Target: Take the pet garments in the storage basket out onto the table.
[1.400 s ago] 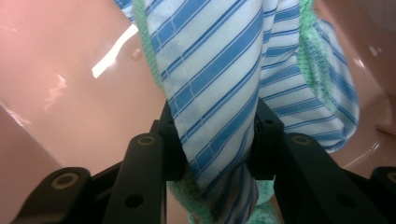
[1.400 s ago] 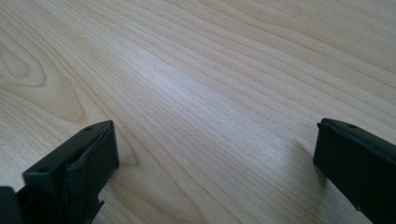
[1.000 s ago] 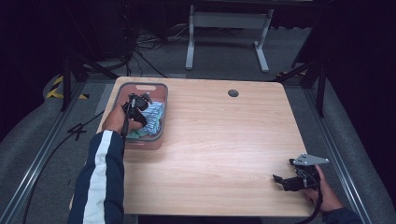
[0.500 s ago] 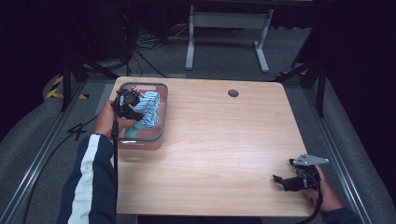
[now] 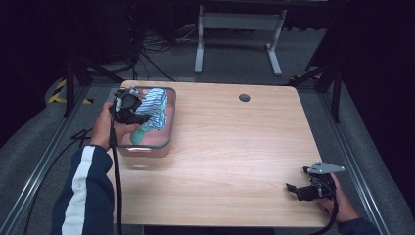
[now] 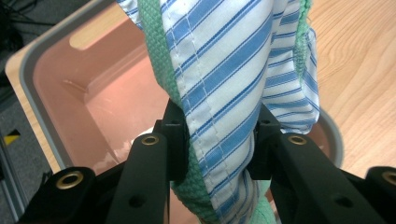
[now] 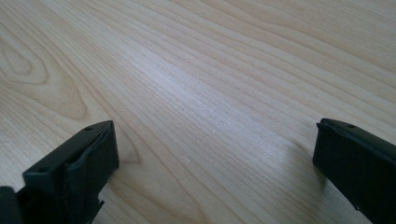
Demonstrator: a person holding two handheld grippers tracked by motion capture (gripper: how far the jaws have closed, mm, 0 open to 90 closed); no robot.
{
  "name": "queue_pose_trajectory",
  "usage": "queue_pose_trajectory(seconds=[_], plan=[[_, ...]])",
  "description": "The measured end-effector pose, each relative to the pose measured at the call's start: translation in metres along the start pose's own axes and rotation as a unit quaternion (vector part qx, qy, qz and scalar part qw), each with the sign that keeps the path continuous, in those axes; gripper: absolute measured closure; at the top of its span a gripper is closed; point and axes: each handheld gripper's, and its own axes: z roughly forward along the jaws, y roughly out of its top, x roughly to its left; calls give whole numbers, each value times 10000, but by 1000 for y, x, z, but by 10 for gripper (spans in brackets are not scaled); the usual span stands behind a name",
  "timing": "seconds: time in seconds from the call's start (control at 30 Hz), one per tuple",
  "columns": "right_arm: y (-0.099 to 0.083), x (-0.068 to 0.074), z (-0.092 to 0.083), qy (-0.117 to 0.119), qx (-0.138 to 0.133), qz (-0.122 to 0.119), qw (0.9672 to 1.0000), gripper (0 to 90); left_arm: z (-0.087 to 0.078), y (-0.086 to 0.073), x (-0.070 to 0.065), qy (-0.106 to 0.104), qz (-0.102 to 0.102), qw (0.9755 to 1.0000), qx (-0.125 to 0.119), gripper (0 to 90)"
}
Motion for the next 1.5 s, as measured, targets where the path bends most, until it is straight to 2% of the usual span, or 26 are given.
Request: queue_pose_trajectory(seconds=[0.17,0.37,0.43,0.5,0.53,0.57,0.67,0.7,0.77,0.83,0.87,0.93,1.03,1.07,1.1,1.5], plan=[[0,0,0,-1,3,5,10000,6,-7,2,-6,-32,67,9999,-114,671],[0,0,0,0,0,0,10000,6,-17,8,-20,-132,304,9990,-288,672],[0,0,0,-1,0,0,10000,6,-19,12,-27,-183,380,9986,-330,671],[0,0,0,-1,2,6,10000,6,-20,13,-29,-220,445,9981,-354,671],[0,0,0,0,2,5,10000,6,-22,16,-35,-348,472,9973,-445,671],[0,0,0,0,2,3,10000,6,-22,18,-38,-383,519,9968,-463,671],[0,0,0,-1,3,6,10000,6,-22,21,-44,-427,599,9961,-495,671],[0,0,0,-1,2,4,10000,6,-23,23,-47,-438,683,9956,-466,671],[0,0,0,0,2,5,10000,6,-21,27,-57,-507,815,9943,-475,671],[0,0,0,0,1,3,10000,6,-21,29,-60,-518,870,9937,-484,671],[0,0,0,0,2,4,10000,6,-19,33,-67,-577,983,9924,-466,670],[0,0,0,0,2,4,10000,6,-18,35,-71,-593,1039,9918,-456,671],[0,0,0,0,3,5,10000,6,-13,40,-82,-709,1151,9897,-462,670],[0,0,0,0,3,5,10000,6,-11,43,-88,-775,1231,9884,-440,670],[0,0,0,0,3,5,10000,6,-11,43,-88,-775,1231,9884,-440,670],[0,0,0,0,2,4,10000,6,17,55,-120,-1005,1604,9817,-226,669]])
